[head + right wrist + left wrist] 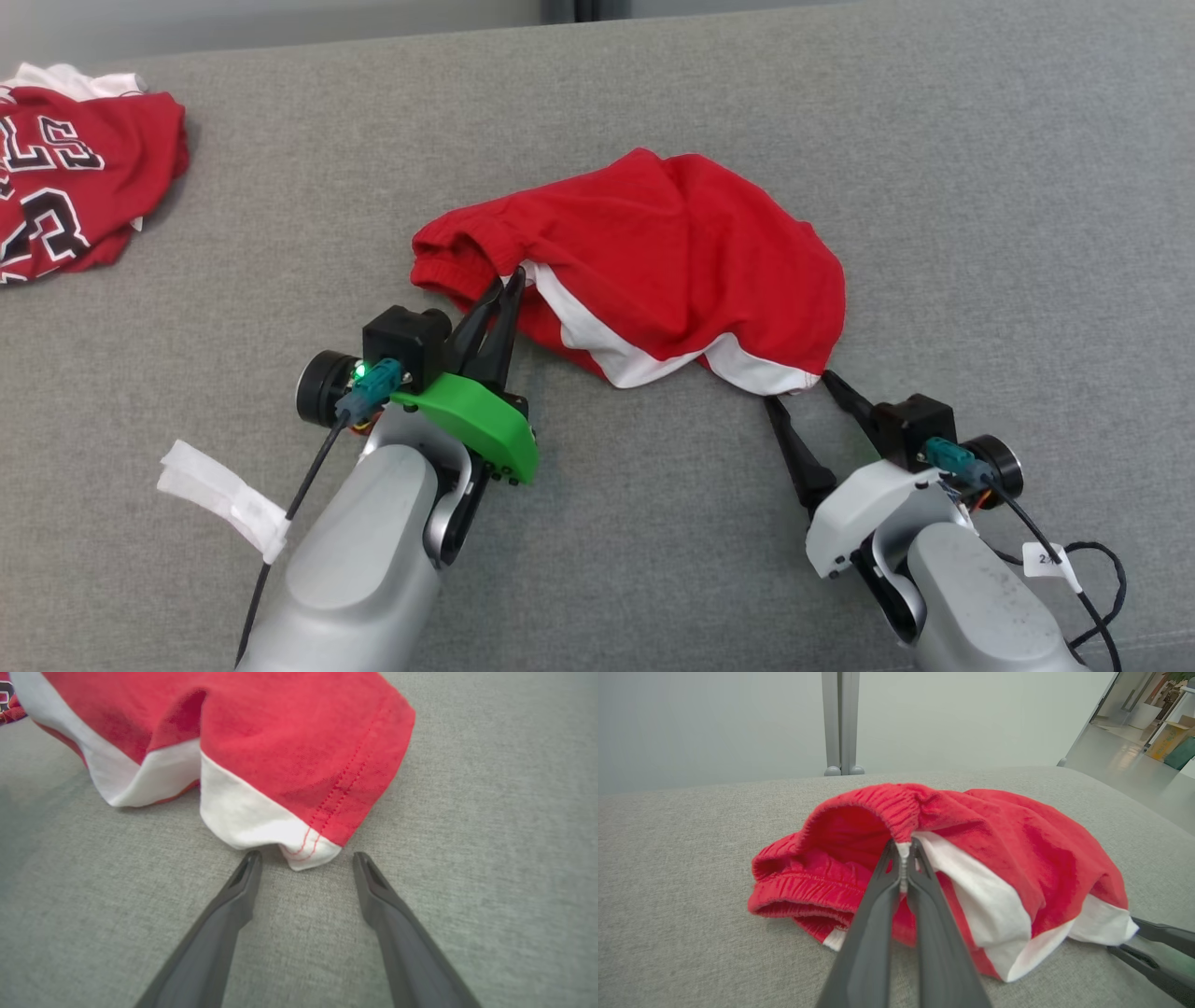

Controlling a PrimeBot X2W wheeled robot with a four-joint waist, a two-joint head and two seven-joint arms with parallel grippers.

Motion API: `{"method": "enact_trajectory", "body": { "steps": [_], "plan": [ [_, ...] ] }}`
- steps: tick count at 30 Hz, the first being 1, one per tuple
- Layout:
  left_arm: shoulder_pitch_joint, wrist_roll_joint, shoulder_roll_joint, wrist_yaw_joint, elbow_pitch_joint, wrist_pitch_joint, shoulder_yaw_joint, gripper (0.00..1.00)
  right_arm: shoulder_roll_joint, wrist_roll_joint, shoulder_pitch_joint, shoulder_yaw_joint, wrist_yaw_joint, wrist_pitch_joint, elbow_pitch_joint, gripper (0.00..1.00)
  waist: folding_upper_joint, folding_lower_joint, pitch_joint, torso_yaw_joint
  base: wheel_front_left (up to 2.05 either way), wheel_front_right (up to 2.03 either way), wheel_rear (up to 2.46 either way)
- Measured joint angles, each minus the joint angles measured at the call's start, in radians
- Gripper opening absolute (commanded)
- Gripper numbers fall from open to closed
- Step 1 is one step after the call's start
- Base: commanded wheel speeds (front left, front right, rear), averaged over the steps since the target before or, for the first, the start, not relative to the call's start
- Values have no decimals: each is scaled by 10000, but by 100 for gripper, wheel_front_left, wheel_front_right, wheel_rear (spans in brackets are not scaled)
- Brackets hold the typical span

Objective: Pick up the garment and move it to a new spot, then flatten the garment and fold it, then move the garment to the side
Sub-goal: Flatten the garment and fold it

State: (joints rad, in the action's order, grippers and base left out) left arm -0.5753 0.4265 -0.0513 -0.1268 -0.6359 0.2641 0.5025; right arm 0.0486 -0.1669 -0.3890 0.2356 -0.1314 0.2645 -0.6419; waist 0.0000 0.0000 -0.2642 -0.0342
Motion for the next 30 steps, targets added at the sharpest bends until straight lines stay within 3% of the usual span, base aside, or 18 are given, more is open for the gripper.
{"method": "enact_trajectory", "body": {
  "steps": [12,15,16,18,21,28,30],
  "plan": [
    [17,-151,15,-8,132,0,-199,0,-6,-182,-249,602,0,-4,604,100,0,0,-233,-22,0,0,0],
    [38,-153,17,-8,151,0,-263,0,-4,-230,-39,640,0,-2,955,94,0,0,-219,-62,0,0,0],
    [50,-153,19,-8,159,0,-272,0,-2,-247,4,646,0,-4,1026,73,0,0,-216,-72,0,0,0],
    [61,-153,21,-8,174,0,-313,0,-4,-291,81,690,0,-4,1156,52,0,0,-221,-92,0,0,0],
    [62,-159,21,-10,201,0,-376,0,-4,-305,94,734,0,-4,1187,43,0,0,-260,-103,0,0,0],
    [62,-320,23,-19,268,-2,-539,0,-4,-433,-70,755,0,-4,1254,2,0,0,-330,-56,0,0,0],
    [67,-339,25,-19,366,0,-627,0,-2,-437,-84,725,0,-4,1390,0,0,0,-299,-57,0,0,0]
  ]
}}
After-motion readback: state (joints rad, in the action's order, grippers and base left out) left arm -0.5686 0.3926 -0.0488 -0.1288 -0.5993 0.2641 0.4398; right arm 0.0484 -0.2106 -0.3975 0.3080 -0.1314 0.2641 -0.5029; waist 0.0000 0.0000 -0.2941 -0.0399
